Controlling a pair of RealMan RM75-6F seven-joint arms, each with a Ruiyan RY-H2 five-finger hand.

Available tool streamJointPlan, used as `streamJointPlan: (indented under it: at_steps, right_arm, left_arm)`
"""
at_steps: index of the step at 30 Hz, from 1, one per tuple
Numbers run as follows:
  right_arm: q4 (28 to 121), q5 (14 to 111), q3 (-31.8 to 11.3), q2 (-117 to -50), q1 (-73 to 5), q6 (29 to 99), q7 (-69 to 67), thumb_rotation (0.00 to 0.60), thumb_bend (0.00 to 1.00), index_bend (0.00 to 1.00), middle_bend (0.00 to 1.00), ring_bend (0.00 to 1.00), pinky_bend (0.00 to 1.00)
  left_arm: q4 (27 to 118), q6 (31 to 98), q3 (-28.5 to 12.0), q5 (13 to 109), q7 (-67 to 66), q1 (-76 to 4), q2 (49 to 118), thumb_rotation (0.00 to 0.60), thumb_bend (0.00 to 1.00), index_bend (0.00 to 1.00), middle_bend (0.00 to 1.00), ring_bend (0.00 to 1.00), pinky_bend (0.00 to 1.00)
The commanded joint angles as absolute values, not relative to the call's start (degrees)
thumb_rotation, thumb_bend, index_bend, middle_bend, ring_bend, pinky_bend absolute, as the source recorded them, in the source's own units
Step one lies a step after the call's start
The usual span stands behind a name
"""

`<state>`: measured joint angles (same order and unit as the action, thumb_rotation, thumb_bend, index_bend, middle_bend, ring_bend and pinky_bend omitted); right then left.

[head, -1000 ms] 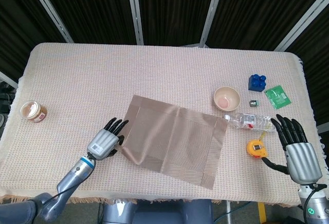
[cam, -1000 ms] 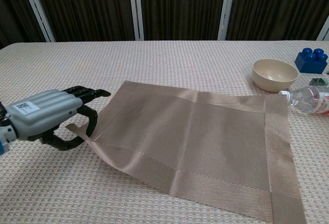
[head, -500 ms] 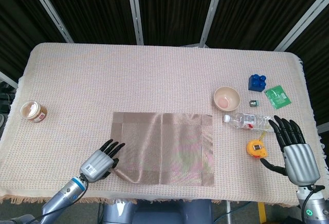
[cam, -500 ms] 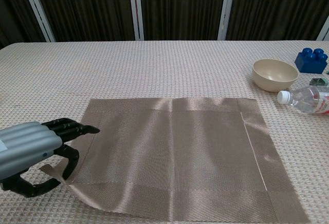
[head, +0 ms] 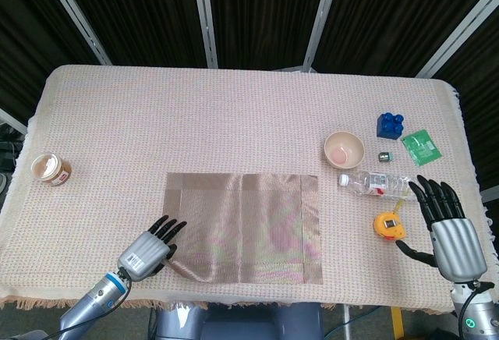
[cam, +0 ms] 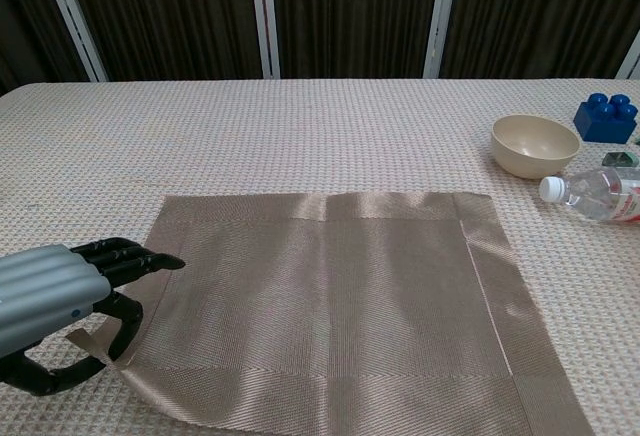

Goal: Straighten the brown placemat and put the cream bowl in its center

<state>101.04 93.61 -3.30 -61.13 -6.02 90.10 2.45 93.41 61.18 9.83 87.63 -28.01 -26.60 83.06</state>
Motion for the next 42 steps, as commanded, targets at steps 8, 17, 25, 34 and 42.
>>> streamJointPlan:
  at_steps: [8,17,25,34,42]
  right_arm:
    - [101.18,93.57,-3.43,-61.22,-5.96,89.91,2.49,0.600,0.00,0.00,0.00,0.00,0.00]
    - [99.88,91.95,-3.48,-61.51,-6.20,88.23,2.30,0.600,0.00,0.00,0.00,0.00,0.00]
    - [98.87,87.69,-4.42,-61.66,-8.30,82.85,3.26,0.600,0.00,0.00,0.00,0.00,0.00]
    - [97.31,81.24,-7.85,-62.02,-17.98,67.05,4.71,0.600,0.00,0.08,0.00,0.00,0.00]
    - [89.18,66.72,-13.66,-68.63,-29.88,50.63,8.75,0.600,0.00,0.24,0.00,0.00,0.00]
  left_arm:
    - [95.42,61.42,10.24,88.40,-25.71,-26.13,80.12,0.600,0.00,0.00,0.00,0.00,0.00]
    - [100.94,73.85,8.05,91.75,-16.57,-22.49,70.58,0.600,0.00,0.00,0.00,0.00,0.00]
    - [103.16,82.14,1.96,86.64,-11.70,-19.51,65.53,0.600,0.00,0.00,0.00,0.00,0.00]
    - [102.30,84.96,-2.81,80.13,-11.13,-17.41,64.50,0.600,0.00,0.00,0.00,0.00,0.00]
    - [99.72,83.88,-4.79,77.35,-10.40,-17.14,64.60,0.600,0.00,0.00,0.00,0.00,0.00]
